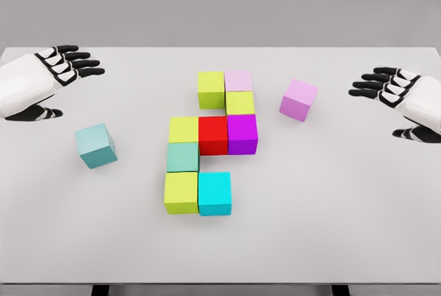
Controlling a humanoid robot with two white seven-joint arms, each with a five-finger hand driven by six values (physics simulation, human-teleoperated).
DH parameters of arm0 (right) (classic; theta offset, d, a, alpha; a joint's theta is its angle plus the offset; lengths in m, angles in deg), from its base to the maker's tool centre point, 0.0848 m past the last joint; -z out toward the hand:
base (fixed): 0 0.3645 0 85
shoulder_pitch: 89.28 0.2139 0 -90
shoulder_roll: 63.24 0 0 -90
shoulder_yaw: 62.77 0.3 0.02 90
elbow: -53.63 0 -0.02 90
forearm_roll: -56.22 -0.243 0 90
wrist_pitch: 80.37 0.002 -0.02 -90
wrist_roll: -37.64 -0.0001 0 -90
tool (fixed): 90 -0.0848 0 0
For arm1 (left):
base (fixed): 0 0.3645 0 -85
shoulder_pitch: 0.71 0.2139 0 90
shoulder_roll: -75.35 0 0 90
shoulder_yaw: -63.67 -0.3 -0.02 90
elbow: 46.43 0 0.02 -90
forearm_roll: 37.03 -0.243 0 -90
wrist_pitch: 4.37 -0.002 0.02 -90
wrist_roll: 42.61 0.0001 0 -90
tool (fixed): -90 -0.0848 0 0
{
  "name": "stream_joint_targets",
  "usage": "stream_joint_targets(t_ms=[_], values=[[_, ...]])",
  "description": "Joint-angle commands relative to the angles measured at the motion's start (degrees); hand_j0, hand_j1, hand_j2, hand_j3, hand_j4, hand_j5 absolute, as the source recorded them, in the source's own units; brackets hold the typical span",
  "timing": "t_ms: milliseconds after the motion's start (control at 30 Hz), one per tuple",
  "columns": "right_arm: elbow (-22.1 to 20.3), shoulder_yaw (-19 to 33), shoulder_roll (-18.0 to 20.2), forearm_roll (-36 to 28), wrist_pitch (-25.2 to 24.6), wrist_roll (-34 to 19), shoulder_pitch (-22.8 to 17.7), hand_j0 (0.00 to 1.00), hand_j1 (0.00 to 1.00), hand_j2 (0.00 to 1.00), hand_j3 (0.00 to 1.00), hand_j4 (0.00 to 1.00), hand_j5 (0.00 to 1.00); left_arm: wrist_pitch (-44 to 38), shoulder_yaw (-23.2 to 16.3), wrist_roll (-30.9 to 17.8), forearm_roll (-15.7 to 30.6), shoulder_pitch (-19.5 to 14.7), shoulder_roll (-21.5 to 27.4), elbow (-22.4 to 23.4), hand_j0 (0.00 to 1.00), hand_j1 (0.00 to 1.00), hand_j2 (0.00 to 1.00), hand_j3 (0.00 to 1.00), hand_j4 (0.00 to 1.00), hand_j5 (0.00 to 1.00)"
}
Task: Assemble the squares on the desktop into the number 2
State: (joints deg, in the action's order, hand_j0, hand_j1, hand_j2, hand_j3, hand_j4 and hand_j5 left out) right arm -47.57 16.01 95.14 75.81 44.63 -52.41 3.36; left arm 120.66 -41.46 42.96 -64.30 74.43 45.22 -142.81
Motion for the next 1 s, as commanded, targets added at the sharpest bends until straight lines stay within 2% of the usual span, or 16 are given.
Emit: stream_joint_targets(t_ms=[0, 200, 233, 267, 300, 333, 433, 533, 567, 600, 633, 667, 700, 767, 867, 967], values=[[0.04, -1.00, 0.08, 0.36, 0.00, 0.13, 0.00, 1.00, 1.00, 1.00, 1.00, 1.00, 1.00, -0.03, 0.02, 0.03, 0.03, 0.00, 0.08, 0.13, 1.00, 1.00, 1.00, 1.00, 1.00, 1.00], [-0.14, 0.05, -0.18, -5.52, 0.00, 0.05, 0.26, 1.00, 1.00, 1.00, 1.00, 1.00, 1.00, -0.03, -0.24, 0.03, -0.15, 0.17, 0.78, 0.31, 1.00, 1.00, 1.00, 1.00, 1.00, 1.00], [0.13, 3.65, -3.69, -4.91, 0.00, -5.21, 1.14, 1.00, 1.00, 1.00, 1.00, 1.00, 1.00, -0.03, -0.51, 0.03, -1.03, 1.40, 0.87, 0.40, 1.00, 1.00, 1.00, 1.00, 1.00, 1.00], [0.13, 8.13, -5.71, -5.35, 0.00, -15.48, 0.97, 1.00, 1.00, 1.00, 1.00, 1.00, 1.00, -0.03, -0.60, 0.03, -1.73, 1.93, 1.22, 0.31, 1.00, 1.00, 1.00, 1.00, 1.00, 1.00], [0.04, 10.43, -8.26, -5.61, 0.00, -22.97, 0.97, 1.00, 1.00, 1.00, 1.00, 1.00, 1.00, -0.03, -1.12, 0.03, -2.08, 1.93, 2.10, 0.22, 1.00, 1.00, 1.00, 1.00, 1.00, 1.00], [-0.05, 10.60, -8.62, -5.53, 0.00, -25.17, 1.14, 1.00, 1.00, 1.00, 1.00, 1.00, 1.00, -0.03, -1.91, 0.03, -2.08, 1.93, 2.89, 0.22, 1.00, 1.00, 1.00, 1.00, 1.00, 1.00], [0.04, 10.34, -4.58, -4.82, 0.00, -25.97, 3.60, 1.00, 1.00, 1.00, 1.00, 1.00, 1.00, -0.03, -2.62, 0.03, -2.78, 1.93, 5.18, -0.13, 1.00, 1.00, 1.00, 1.00, 1.00, 1.00], [-0.05, 9.29, -2.91, -3.68, 0.00, -26.85, 5.88, 1.00, 1.00, 1.00, 1.00, 1.00, 1.00, -0.03, -3.06, -0.05, -5.95, 1.85, 5.27, -0.39, 1.00, 1.00, 1.00, 1.00, 1.00, 1.00], [0.04, 6.75, -3.08, -3.15, 0.00, -27.46, 8.43, 1.00, 1.00, 1.00, 1.00, 1.00, 1.00, -0.03, -3.23, -0.14, -6.91, 1.85, 5.18, -0.39, 1.00, 1.00, 1.00, 1.00, 1.00, 1.00], [0.12, 0.16, -3.08, -2.63, 0.00, -27.64, 14.05, 1.00, 1.00, 1.00, 1.00, 1.00, 1.00, -0.03, -3.41, -0.93, -7.44, 1.76, 4.83, -0.39, 1.00, 1.00, 1.00, 1.00, 1.00, 1.00], [0.30, -4.23, -3.17, -2.45, 0.00, -27.64, 17.65, 1.00, 1.00, 1.00, 1.00, 1.00, 1.00, -0.03, -3.50, -1.46, -7.53, 1.76, 4.65, -0.31, 1.00, 1.00, 1.00, 1.00, 1.00, 1.00], [2.05, -16.00, -3.61, -2.27, 0.00, -27.64, 27.31, 1.00, 1.00, 1.00, 1.00, 1.00, 1.00, -0.03, -4.02, -2.95, -7.53, 1.58, 4.47, -0.31, 1.00, 1.00, 1.00, 1.00, 1.00, 1.00], [3.99, -25.06, -4.05, -2.36, 0.00, -27.64, 34.61, 1.00, 1.00, 1.00, 1.00, 1.00, 1.00, -0.03, -4.64, -3.13, -7.79, 1.41, 4.30, -0.31, 1.00, 1.00, 1.00, 1.00, 1.00, 1.00], [8.38, -34.21, -7.65, -2.10, 0.00, -27.90, 42.27, 1.00, 1.00, 1.00, 1.00, 1.00, 1.00, -0.03, -5.43, -3.13, -9.02, 1.32, 3.69, -0.31, 1.00, 1.00, 1.00, 1.00, 1.00, 1.00], [15.68, -38.70, -14.86, -0.43, 0.00, -31.68, 47.63, 1.00, 1.00, 1.00, 1.00, 1.00, 1.00, -0.03, -5.87, -4.54, -10.08, 1.23, 2.28, -0.04, 1.00, 1.00, 1.00, 1.00, 1.00, 1.00], [21.56, -43.10, -20.22, 0.36, 0.00, -31.95, 52.12, 1.00, 1.00, 1.00, 1.00, 1.00, 1.00, -0.03, -6.57, -6.38, -10.17, 1.14, 1.05, 0.48, 1.00, 1.00, 1.00, 1.00, 1.00, 1.00]])
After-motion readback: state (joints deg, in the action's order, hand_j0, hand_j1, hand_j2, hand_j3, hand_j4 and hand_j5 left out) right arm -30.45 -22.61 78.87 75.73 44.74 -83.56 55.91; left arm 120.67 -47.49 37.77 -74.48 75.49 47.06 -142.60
